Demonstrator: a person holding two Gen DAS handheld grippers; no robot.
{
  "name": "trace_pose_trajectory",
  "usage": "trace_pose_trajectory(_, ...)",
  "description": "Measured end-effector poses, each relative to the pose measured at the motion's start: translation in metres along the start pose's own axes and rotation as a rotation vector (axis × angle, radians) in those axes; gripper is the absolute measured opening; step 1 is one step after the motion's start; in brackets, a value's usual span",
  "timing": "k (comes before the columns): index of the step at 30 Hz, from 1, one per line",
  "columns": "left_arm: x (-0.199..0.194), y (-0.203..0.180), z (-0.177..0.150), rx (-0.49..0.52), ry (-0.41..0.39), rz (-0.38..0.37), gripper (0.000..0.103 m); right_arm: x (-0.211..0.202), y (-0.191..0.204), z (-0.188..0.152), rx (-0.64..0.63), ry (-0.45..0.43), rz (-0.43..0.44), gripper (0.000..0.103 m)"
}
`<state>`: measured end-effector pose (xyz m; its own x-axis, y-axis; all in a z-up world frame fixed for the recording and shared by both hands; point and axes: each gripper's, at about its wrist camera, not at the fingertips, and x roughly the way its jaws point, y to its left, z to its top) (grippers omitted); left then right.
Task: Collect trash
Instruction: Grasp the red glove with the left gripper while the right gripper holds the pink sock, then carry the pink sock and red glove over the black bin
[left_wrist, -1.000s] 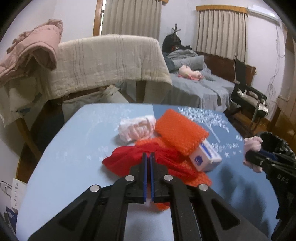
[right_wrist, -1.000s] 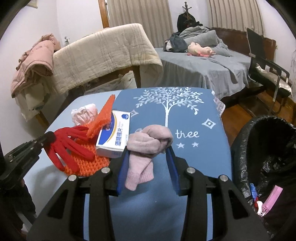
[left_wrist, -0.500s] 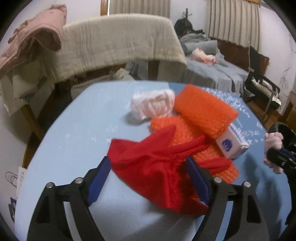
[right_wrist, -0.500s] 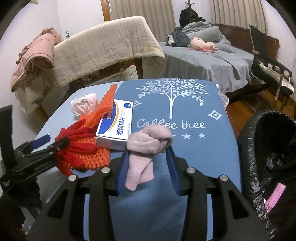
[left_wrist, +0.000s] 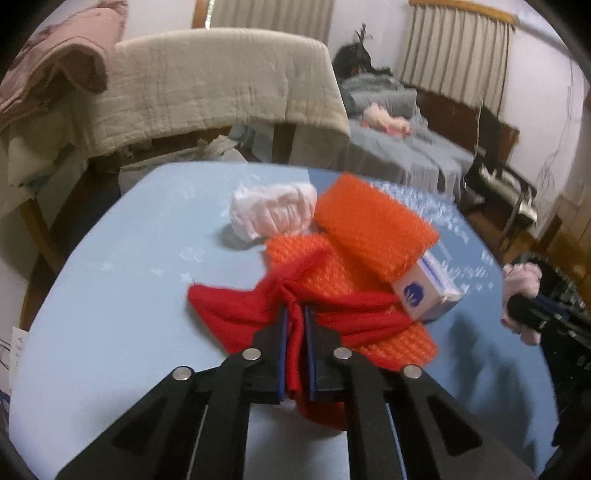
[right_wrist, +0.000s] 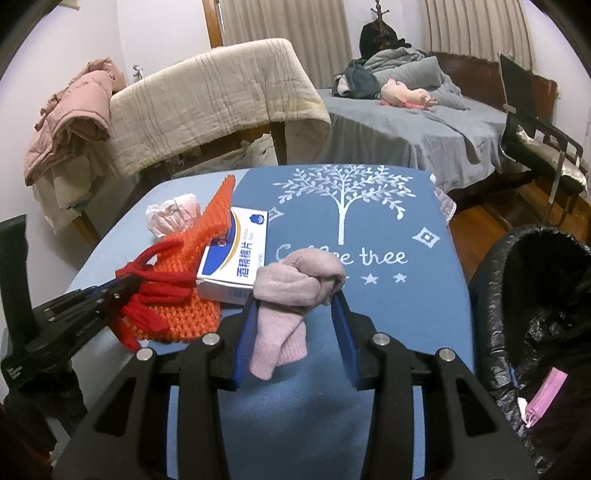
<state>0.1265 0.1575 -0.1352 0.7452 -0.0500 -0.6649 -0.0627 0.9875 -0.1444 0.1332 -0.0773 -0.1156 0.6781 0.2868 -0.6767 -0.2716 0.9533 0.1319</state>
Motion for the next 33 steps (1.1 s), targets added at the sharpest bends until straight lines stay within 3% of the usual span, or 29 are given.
trace_pose_trajectory(13, -0.063, -0.029, 0.033, 0.031, -0.154, -0.028, 0.008, -0.047, -0.006, 0.011, 0.02, -0.085, 0.016, 0.038)
trace_pose_trajectory(33, -0.105, -0.113, 0.037, 0.153, -0.213, -0.148, 0.008, -0.127, -0.045, 0.002, 0.06, -0.199, -0.042, 0.038)
